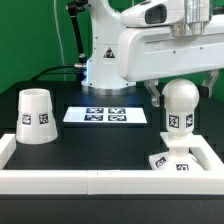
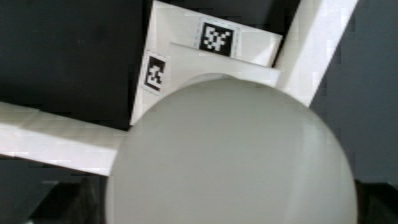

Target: Assemble lamp

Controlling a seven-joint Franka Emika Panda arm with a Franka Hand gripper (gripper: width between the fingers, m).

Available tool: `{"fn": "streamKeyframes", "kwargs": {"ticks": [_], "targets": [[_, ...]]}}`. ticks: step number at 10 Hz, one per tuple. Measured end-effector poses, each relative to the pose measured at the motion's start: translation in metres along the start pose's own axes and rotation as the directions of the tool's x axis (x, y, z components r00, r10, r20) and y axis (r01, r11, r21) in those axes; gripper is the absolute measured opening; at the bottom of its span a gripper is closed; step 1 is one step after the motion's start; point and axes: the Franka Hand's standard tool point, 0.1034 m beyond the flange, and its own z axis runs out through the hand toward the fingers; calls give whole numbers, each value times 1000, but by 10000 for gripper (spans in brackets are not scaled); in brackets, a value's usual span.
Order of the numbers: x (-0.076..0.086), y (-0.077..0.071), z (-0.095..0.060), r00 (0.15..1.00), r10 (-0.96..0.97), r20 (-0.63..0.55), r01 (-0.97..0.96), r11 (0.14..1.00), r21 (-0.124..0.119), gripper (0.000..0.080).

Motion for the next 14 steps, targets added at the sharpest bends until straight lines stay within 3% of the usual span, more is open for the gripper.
{"fn": "streamKeyframes", "kwargs": {"ticks": [1,2,6,9,12,13,14], "targets": [[-2,0,2,1000,1,2,-1,1000,0,699],[-4,-1,4,1000,1,6,-1,1000,1,575],[-4,-1,4,1000,27,6,-27,1000,1,577],[-4,-2,4,966,258,7,-258,966,2,577],[-3,-6,5,828,561,8,-561,828,0,579],[-4,-6,5,728,686,10,-686,728,0,579],[-4,-7,5,681,732,10,-732,682,-1,579]]}}
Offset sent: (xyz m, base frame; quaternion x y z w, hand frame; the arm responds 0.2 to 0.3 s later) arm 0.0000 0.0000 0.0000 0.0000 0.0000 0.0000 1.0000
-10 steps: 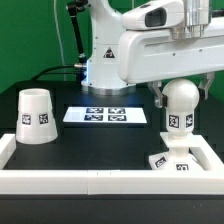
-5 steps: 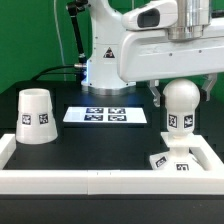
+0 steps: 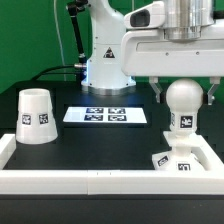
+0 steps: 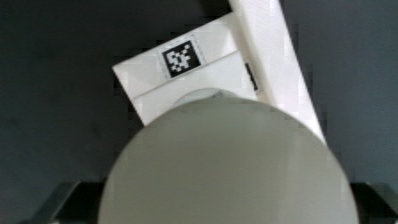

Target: Assemble lamp

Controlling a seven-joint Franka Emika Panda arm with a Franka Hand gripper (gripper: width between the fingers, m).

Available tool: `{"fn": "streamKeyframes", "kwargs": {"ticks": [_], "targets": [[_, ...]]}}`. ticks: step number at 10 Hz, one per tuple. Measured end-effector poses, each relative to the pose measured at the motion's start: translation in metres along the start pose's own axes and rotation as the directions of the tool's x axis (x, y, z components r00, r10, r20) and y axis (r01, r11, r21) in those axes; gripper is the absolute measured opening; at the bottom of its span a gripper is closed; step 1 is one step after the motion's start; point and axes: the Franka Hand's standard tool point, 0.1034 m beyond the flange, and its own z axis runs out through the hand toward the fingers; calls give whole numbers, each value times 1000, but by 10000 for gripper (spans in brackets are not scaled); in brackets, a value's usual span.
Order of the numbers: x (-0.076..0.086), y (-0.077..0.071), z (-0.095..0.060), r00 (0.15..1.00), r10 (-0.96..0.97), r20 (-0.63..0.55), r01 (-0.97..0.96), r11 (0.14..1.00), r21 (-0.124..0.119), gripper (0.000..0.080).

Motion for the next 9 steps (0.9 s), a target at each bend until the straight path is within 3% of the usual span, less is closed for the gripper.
{"fn": "streamKeyframes", "kwargs": {"ticks": [3,5,8,9], "targets": [[-1,-1,0,948,319,9,-319,948,5,579],[-4,-3,1,850,526,25,-526,850,4,579],[-6,-7,2,692,718,70,-721,693,11,579],[-6,-6,2,685,725,73,-727,686,13,579]]}}
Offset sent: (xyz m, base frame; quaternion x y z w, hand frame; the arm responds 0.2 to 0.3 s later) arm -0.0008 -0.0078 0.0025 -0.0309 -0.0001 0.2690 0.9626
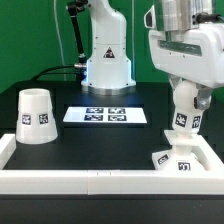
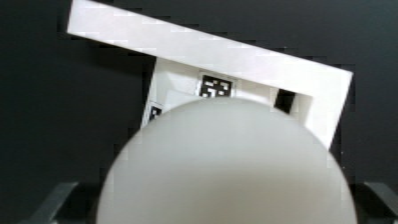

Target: Assemble lamp

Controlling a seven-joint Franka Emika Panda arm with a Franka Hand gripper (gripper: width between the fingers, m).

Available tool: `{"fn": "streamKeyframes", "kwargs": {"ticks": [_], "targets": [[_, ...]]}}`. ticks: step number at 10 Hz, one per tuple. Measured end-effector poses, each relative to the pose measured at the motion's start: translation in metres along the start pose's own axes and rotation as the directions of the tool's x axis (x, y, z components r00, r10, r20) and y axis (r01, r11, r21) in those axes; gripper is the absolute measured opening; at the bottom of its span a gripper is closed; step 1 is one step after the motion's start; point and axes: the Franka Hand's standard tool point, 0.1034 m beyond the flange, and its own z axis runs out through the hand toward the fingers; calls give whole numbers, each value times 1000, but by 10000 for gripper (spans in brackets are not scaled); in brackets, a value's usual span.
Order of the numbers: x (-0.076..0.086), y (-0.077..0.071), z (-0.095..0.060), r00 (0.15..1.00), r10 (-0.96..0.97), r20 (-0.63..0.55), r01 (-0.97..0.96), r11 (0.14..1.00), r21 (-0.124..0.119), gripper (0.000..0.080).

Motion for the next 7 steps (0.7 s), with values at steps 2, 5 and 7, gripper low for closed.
{"fn": "streamKeyframes", "kwargs": {"ticks": [2,5,7], "targets": [[-2,-1,0,998,65,6,-65,998,4,579],[-2,-1,0,1000,-18,6,18,1000,4,685],[-2,-1,-1,985,-174,-1,174,985,2,696]]}}
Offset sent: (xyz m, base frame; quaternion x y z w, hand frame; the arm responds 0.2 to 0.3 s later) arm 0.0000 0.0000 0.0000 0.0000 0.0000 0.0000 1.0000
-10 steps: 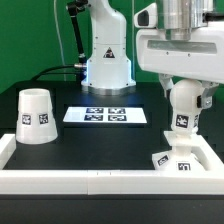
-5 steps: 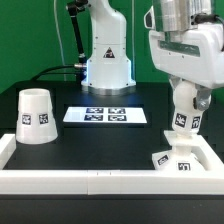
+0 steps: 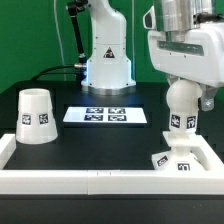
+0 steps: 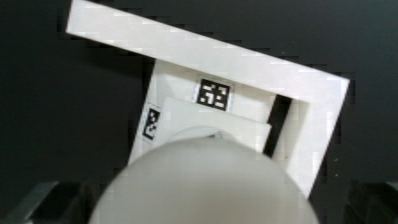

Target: Assemble lamp

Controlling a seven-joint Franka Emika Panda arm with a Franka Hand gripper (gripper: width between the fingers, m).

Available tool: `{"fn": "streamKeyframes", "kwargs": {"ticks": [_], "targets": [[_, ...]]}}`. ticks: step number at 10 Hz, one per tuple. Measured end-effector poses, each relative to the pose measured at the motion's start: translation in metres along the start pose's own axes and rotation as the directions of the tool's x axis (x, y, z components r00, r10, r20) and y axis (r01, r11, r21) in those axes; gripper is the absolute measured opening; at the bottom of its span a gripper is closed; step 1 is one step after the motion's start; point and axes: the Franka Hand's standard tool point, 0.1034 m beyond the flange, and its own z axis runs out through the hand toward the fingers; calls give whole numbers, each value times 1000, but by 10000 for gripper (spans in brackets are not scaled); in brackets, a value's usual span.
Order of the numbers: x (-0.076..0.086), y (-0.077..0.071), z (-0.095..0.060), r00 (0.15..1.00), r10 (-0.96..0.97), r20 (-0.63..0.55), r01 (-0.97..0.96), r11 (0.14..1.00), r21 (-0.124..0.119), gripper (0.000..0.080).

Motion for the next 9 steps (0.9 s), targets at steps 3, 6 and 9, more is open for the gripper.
{"fn": "streamKeyframes", "kwargs": {"ticks": [3,6,9], "targets": [[-1,1,1,948,-319,-1,319,948,-1,699],[-1,2,2,842,-539,0,539,842,-3,699],[0,2,2,694,-720,-4,720,694,-13,699]]}}
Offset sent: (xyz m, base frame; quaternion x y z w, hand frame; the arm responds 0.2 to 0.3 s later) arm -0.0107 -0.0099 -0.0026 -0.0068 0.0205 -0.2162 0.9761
